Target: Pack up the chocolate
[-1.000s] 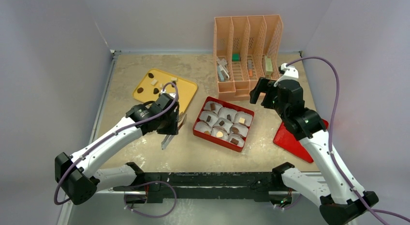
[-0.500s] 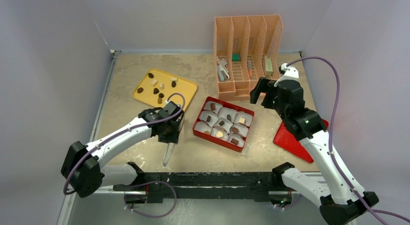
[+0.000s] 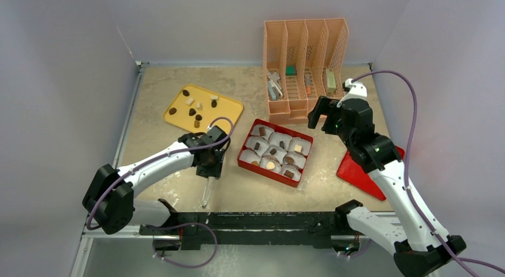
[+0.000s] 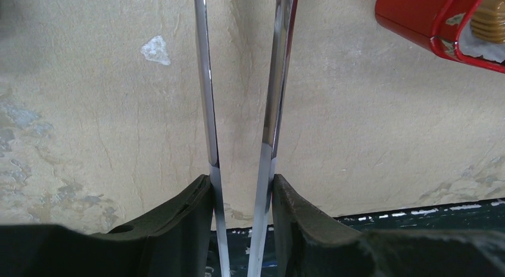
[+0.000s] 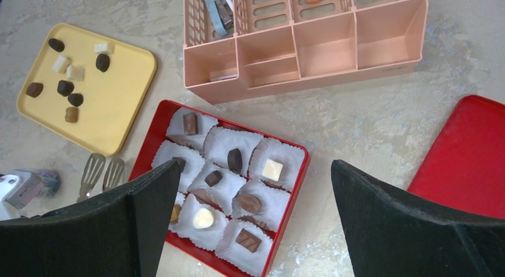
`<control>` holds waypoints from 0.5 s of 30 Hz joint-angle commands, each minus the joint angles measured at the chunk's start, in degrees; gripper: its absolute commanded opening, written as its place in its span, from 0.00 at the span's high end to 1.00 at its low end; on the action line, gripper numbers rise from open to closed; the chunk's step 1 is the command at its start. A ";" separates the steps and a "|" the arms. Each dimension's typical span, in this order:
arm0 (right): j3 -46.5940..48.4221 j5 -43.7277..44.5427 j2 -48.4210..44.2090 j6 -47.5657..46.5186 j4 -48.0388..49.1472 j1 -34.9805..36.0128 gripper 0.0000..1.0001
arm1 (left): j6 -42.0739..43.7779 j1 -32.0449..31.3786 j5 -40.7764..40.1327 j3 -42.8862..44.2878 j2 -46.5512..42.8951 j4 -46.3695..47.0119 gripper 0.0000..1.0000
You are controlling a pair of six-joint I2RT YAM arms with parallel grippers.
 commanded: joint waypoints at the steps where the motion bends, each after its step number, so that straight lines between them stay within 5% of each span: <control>1: -0.23 1.81 -0.94 -1.26 1.43 -0.18 0.01 | -6.18 -0.26 -2.54 1.04 -0.83 2.28 0.63; 10: -0.77 1.73 -1.95 -1.52 1.17 -0.18 0.01 | -22.31 -0.28 -11.16 -7.60 -9.11 6.51 0.65; 15: -0.34 2.61 -2.51 -2.61 0.26 -0.19 0.01 | -30.23 -0.30 -12.86 -14.54 -8.78 16.44 0.65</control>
